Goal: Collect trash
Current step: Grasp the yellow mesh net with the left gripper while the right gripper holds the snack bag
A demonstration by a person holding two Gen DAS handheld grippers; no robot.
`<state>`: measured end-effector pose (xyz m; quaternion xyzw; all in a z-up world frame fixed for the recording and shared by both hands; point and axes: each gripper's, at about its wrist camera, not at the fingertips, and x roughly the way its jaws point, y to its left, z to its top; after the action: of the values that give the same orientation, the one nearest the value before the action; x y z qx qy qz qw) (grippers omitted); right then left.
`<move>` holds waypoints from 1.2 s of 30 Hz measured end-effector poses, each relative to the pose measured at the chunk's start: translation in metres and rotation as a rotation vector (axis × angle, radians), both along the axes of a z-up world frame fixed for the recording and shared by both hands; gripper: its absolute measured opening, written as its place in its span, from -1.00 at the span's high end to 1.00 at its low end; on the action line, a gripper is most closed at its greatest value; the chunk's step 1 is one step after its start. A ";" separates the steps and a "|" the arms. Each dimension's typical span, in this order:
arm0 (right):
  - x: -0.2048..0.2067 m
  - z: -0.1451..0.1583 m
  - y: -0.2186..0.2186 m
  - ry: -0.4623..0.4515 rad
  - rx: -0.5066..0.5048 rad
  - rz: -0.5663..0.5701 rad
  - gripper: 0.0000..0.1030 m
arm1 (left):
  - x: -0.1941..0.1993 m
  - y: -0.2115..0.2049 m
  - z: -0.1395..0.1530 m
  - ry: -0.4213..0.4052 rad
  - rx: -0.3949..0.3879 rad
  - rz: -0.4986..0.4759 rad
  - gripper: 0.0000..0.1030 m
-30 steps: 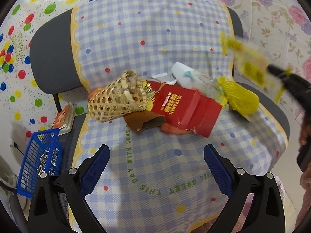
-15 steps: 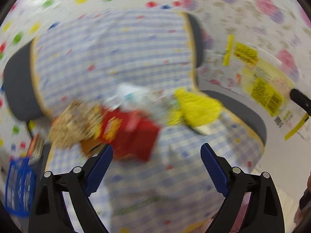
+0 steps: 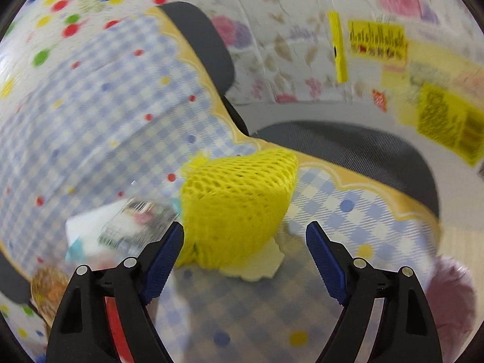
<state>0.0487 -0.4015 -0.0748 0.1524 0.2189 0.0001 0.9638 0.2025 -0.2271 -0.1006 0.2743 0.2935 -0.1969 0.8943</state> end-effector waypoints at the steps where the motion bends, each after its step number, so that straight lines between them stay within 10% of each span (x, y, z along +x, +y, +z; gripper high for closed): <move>1: 0.001 -0.003 -0.002 0.008 0.007 -0.002 0.93 | 0.002 -0.005 -0.002 -0.008 0.022 -0.008 -0.60; 6: 0.005 -0.012 -0.006 0.031 0.023 -0.003 0.93 | 0.018 -0.025 -0.019 -0.016 0.139 -0.043 -0.36; 10: 0.002 -0.009 -0.003 0.031 0.023 -0.006 0.93 | 0.027 -0.017 -0.014 0.033 0.079 -0.016 0.71; 17: -0.020 0.014 0.003 -0.027 0.015 -0.019 0.93 | -0.009 0.033 0.084 0.047 -0.368 -0.069 0.77; 22: -0.044 0.029 0.013 -0.056 -0.017 -0.032 0.93 | -0.053 0.065 0.134 0.046 -0.551 -0.133 0.77; 36: -0.121 0.047 0.030 -0.022 -0.071 -0.053 0.93 | -0.166 0.092 0.115 0.100 -0.661 -0.194 0.77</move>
<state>-0.0718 -0.3712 -0.0277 0.1240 0.2040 -0.0316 0.9706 0.0364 -0.1354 0.0144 -0.0135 0.2300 -0.3785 0.8965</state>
